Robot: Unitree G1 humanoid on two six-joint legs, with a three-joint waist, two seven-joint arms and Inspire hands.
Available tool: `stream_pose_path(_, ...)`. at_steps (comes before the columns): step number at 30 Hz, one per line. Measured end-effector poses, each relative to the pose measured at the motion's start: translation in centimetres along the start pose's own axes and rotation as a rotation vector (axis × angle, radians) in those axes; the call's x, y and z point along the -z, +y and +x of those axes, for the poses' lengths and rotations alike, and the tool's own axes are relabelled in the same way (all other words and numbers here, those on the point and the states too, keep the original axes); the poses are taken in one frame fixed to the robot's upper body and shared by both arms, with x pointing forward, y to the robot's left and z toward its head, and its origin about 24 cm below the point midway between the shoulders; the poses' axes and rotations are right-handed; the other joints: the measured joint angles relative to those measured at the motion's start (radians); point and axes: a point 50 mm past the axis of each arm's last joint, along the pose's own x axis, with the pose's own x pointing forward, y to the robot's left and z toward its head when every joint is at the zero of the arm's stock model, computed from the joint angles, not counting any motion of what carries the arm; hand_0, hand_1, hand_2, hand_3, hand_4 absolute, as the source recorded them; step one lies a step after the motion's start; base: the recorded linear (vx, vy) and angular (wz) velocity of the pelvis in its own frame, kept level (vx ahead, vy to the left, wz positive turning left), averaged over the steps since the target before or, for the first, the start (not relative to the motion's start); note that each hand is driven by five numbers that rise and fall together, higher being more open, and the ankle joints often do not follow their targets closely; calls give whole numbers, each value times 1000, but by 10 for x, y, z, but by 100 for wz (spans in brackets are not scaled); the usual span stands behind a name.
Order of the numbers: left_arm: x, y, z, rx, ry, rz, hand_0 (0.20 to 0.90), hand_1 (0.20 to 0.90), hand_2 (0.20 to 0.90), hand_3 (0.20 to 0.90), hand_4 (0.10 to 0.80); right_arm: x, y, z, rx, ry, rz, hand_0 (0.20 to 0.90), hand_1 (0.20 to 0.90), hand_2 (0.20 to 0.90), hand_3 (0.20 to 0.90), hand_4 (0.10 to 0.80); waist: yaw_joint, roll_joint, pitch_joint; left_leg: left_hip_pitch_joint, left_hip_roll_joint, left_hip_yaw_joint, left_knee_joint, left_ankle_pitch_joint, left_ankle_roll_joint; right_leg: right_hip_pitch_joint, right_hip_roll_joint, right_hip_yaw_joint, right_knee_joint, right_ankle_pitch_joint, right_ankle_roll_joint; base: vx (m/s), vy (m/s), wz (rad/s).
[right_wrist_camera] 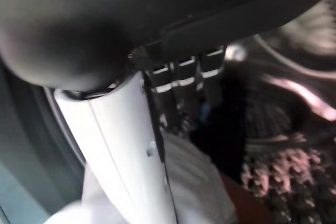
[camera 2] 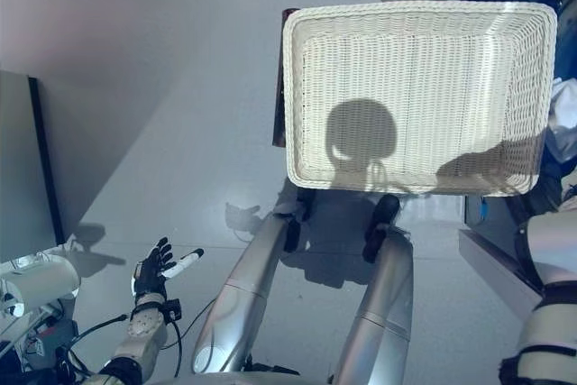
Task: Pick up the clothes and place them into the washing machine
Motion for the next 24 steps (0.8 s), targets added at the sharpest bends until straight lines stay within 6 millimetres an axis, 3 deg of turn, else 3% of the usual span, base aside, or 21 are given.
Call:
stream_pose_path(4, -3, 0, 2, -18, -3, -39, 900, 900, 900, 900, 800, -17, 5, -4, -10, -53, 9, 200, 200, 200, 200, 300, -19, 0, 0, -3, 3, 5, 7, -7, 3, 0, 4, 4, -3, 0, 0, -4, 7, -7)
stream_pose_path(7, -5, 1, 3, -30, -4, -53, 900, 900, 900, 900, 800, -43, 10, -12, -33, -96, 82, 200, 200, 200, 200, 300, -39, -1, 0, -3, 4, 6, 5, -7, 2, 1, 9, 5, -11, 4, 7, 1, 14, -6)
stream_pose_path(12, -10, 0, 6, -36, -27, -63, 900, 900, 900, 900, 800, -59, 17, -21, -55, -120, 152, 200, 200, 200, 200, 300, -45, -2, -1, 0, 8, 6, 4, -7, 3, 8, 15, 5, -24, 16, 15, 14, 16, -4)
stream_pose_path(17, -9, 2, 6, -54, -18, -83, 900, 900, 900, 900, 800, -87, 29, -37, -104, -186, 312, 200, 200, 200, 200, 300, -50, -8, 1, 37, 18, 6, -14, -4, 7, 52, 25, 1, -59, 32, 17, 41, 9, -8)
stream_pose_path(18, -9, 4, 7, -63, -13, -80, 900, 900, 900, 900, 800, -103, 43, -54, -176, -205, 436, 200, 200, 200, 200, 300, -50, -15, 5, 86, 20, 4, -42, 0, 6, 102, 26, -4, -87, 38, 18, 40, 6, -6)
stream_pose_path(20, -11, 5, 8, -65, -23, -84, 900, 900, 900, 900, 800, -115, 62, -75, -253, -211, 499, 200, 200, 200, 200, 300, -46, -19, 3, 158, 21, 1, -92, 10, 6, 173, 25, -9, -133, 39, 18, 99, 1, -5)
stream_pose_path(22, -12, 7, 9, -74, -30, -90, 900, 900, 900, 900, 800, -119, 72, -87, -294, -218, 523, 200, 200, 200, 200, 300, -44, -26, 0, 190, 21, -5, -120, 14, 4, 204, 24, -18, -158, 42, 21, 68, -6, 3)
stream_pose_path(23, -16, 13, 11, -93, -46, -96, 900, 900, 900, 900, 800, -123, 92, -109, -384, -213, 555, 200, 200, 200, 200, 300, -41, -36, -4, 246, 21, -15, -176, 31, -9, 265, 24, -34, -212, 55, 21, -20, 5, 7)
stream_pose_path(24, -17, 16, 12, -99, -52, -90, 900, 900, 900, 900, 800, -125, 96, -115, -413, -212, 564, 200, 200, 200, 200, 300, -38, -44, -10, 259, 22, -16, -192, 36, -10, 275, 24, -36, -224, 58, 21, 121, -21, 9)
